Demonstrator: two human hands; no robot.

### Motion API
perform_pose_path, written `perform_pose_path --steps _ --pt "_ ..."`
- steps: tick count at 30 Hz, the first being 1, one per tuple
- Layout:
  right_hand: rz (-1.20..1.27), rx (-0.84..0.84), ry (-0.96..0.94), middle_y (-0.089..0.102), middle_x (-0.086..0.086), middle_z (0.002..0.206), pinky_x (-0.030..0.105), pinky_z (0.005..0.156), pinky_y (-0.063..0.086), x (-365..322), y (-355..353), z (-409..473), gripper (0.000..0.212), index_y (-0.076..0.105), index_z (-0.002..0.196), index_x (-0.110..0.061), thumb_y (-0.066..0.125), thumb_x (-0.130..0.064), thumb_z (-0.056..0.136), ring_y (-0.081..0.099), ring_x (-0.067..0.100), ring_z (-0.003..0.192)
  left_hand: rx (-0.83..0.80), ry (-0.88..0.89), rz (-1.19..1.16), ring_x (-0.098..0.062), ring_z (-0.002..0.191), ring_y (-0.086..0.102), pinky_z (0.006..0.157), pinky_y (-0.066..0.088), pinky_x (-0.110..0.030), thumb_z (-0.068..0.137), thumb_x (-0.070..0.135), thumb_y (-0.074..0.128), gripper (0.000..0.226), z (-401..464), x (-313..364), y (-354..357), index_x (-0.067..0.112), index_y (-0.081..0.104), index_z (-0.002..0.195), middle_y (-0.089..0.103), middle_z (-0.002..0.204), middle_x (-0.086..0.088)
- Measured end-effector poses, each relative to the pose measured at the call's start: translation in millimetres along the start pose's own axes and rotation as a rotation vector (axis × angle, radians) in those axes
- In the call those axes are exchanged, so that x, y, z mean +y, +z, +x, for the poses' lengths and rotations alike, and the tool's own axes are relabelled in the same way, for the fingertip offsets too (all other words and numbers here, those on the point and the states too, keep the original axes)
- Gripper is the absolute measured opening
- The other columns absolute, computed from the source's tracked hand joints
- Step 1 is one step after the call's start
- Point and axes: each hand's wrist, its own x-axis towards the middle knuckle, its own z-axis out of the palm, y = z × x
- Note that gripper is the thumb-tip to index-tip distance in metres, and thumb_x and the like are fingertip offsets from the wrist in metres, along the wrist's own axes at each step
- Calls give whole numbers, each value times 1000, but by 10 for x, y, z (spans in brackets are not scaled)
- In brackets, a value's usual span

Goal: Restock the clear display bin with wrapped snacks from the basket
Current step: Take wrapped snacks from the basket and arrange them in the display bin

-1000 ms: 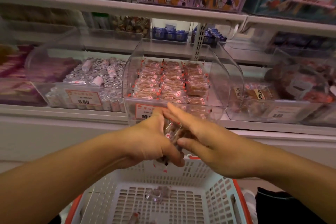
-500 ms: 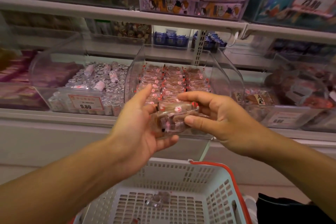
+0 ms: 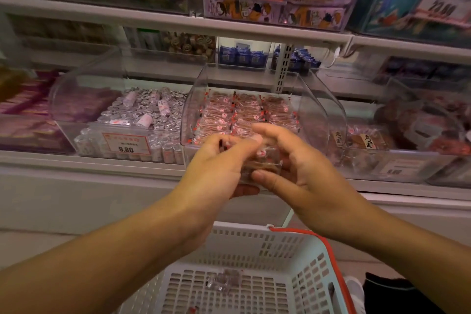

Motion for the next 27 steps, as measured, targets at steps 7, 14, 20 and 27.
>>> perform_pose_path --steps 7,14,20,27 --pt "-87 86 -30 56 -13 137 32 104 47 65 117 -5 64 39 148 -30 68 -22 92 55 2 124 20 103 -32 -17 93 72 80 57 -30 94 25 60 20 -93 -91 46 15 56 112 74 98 -7" --pt "-433 80 -219 66 -13 106 12 82 44 -37 18 53 38 65 117 -22 76 -22 81 59 0 97 166 218 106 -8 66 69 52 48 -15 75 7 80 38 -104 -107 100 14 53 102 71 76 -1" --pt "-575 26 -137 68 -13 91 17 73 47 -197 -370 305 33 68 105 -23 80 -35 77 60 1 81 72 149 85 -16 98 69 90 55 -39 89 25 67 27 124 82 97 25 54 113 69 107 1" --pt "-1037 -238 197 67 -2 84 37 70 54 59 -872 998 25 68 88 -19 83 -34 75 64 18 80 78 728 1172 -6 109 49 92 39 -23 95 31 53 29 391 313 -415 22 54 123 56 118 7"
